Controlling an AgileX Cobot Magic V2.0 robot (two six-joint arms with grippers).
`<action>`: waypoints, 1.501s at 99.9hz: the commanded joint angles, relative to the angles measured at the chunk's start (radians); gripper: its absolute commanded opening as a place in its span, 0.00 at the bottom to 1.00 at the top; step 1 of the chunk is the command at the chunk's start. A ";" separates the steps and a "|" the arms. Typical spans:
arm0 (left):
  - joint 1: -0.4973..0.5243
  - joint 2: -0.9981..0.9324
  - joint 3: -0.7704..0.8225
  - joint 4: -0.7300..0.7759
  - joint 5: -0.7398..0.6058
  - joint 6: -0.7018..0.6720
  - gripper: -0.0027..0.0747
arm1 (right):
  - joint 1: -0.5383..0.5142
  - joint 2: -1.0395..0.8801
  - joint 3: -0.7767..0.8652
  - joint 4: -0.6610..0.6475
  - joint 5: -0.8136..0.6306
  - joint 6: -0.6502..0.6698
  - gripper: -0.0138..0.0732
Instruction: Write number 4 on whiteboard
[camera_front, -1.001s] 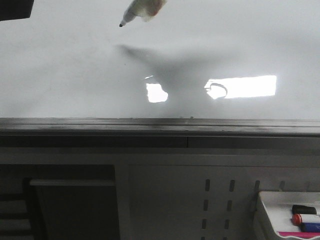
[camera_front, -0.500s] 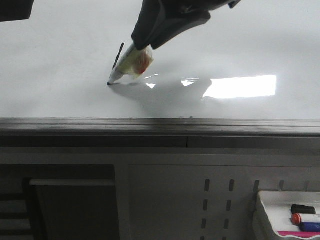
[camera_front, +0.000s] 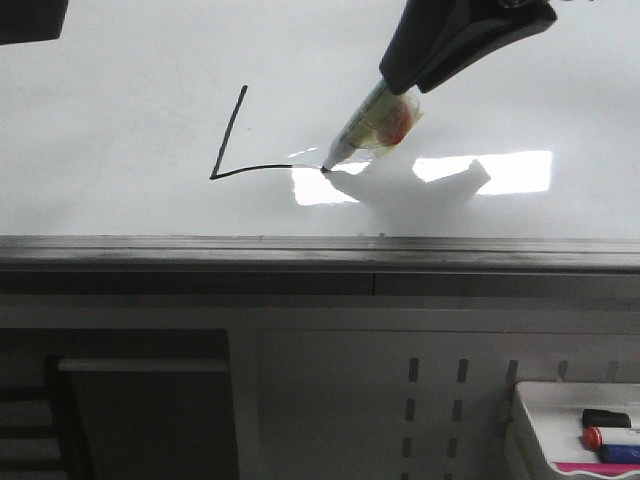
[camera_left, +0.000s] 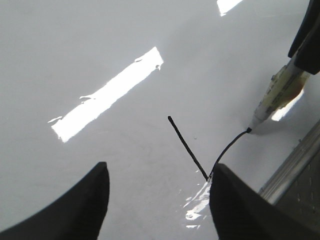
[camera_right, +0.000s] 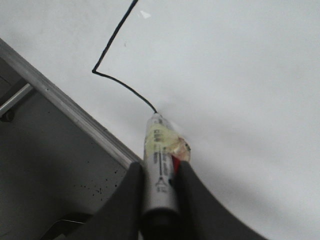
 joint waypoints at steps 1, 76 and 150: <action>0.005 -0.012 -0.029 -0.024 -0.055 -0.010 0.56 | 0.016 -0.043 -0.047 -0.003 -0.059 -0.011 0.08; 0.005 -0.012 -0.029 -0.024 -0.055 -0.010 0.56 | 0.087 0.077 -0.122 -0.018 0.059 -0.011 0.08; -0.217 0.196 -0.006 0.107 -0.129 -0.010 0.56 | 0.266 -0.008 -0.126 -0.002 0.079 -0.042 0.08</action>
